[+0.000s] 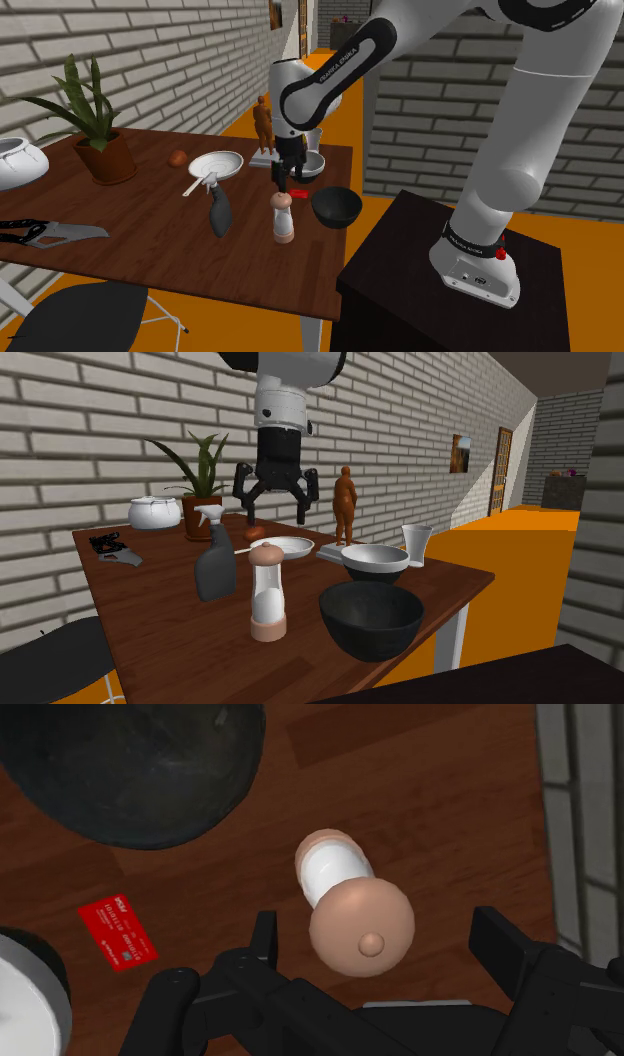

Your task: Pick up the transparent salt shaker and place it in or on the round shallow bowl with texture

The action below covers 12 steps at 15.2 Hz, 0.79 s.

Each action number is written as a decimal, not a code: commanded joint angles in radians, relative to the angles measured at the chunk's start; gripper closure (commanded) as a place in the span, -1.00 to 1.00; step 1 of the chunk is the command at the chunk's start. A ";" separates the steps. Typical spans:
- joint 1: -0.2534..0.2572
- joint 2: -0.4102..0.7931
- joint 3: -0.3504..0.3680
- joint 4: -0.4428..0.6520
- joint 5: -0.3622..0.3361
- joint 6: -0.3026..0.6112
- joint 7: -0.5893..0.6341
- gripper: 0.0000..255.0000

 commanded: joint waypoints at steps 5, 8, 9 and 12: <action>0.011 0.124 0.003 0.032 -0.028 0.088 0.025 -1.00; 0.015 0.154 0.002 0.024 -0.035 0.127 0.030 -1.00; 0.017 0.171 0.001 0.020 -0.040 0.147 0.034 -1.00; 0.017 0.171 0.001 0.020 -0.040 0.147 0.034 -1.00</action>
